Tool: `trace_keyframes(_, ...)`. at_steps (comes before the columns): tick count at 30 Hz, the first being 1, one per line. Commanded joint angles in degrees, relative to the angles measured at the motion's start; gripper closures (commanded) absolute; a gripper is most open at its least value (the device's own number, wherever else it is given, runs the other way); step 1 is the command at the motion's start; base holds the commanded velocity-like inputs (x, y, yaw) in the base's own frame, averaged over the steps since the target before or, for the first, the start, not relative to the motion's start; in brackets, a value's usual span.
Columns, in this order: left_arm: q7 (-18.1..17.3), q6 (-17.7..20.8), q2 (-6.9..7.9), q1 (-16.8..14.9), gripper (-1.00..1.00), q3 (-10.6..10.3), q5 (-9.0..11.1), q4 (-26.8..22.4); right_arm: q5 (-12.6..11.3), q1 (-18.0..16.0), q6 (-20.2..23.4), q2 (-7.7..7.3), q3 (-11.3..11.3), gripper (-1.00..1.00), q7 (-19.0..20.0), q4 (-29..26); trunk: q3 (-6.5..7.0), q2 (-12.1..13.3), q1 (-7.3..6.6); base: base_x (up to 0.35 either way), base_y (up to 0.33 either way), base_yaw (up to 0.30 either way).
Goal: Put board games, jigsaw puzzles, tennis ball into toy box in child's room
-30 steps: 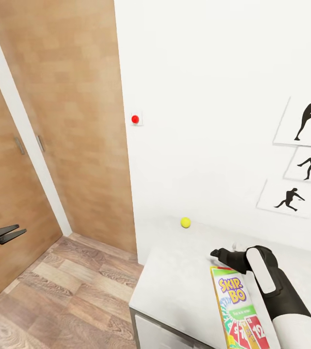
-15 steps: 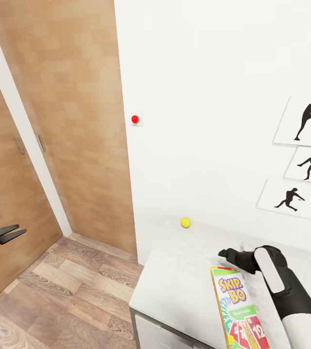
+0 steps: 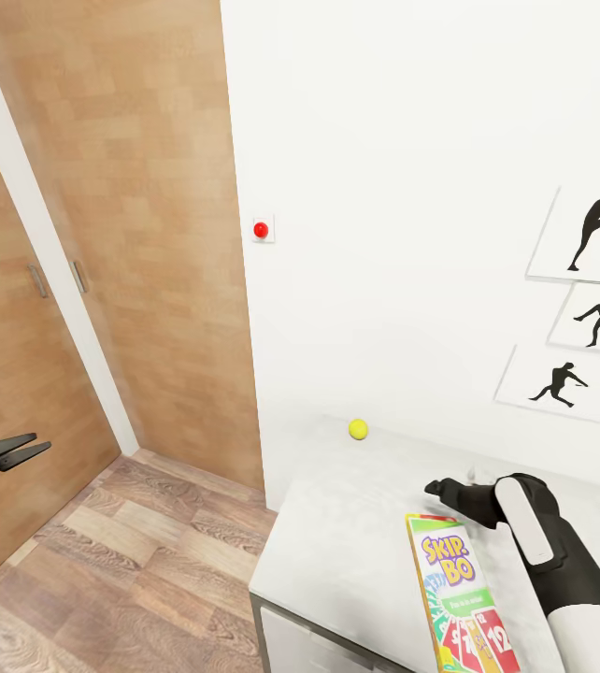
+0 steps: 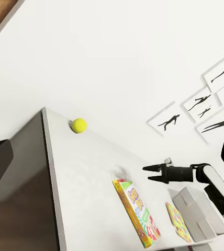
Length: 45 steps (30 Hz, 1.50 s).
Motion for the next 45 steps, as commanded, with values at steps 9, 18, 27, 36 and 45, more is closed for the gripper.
trace_keyframes(9, -0.2, 0.6, 0.01, -0.1, -1.00, 0.0, 0.0, 0.0, -0.5, -0.1, 0.2, -0.10, -0.2, -1.00, -0.5, 0.2, -0.13, -0.1, 0.04, -0.001, 0.000, 0.000)
trace_keyframes(18, -0.2, 0.5, 0.01, -0.1, -1.00, 0.0, 0.0, 0.0, -0.5, 0.0, 0.1, -1.49, -1.5, -1.00, -0.5, 2.5, -0.13, -0.1, 0.04, -0.043, 0.000, 0.000)
trace_keyframes(27, -0.2, 0.5, 0.01, -0.1, -1.00, 0.0, 0.0, 0.0, -0.5, 0.0, 0.0, -2.35, -1.9, -1.00, -0.4, 3.2, -0.13, -0.1, 0.04, -0.009, 0.000, 0.000)
trace_keyframes(36, -0.2, 0.5, 0.01, -0.1, -1.00, 0.0, 0.0, 0.0, -0.5, 0.0, 0.0, -2.47, -1.9, -1.00, -0.4, 4.3, -0.13, -0.1, 0.04, -0.001, 0.000, 0.000)
trace_keyframes(45, -0.2, 0.5, 0.01, -0.1, -1.00, 0.1, 0.0, 0.0, -0.5, 0.0, 0.0, -2.48, -2.0, -1.00, -0.4, 6.4, -0.13, -0.1, 0.04, 0.000, 0.000, 0.000)
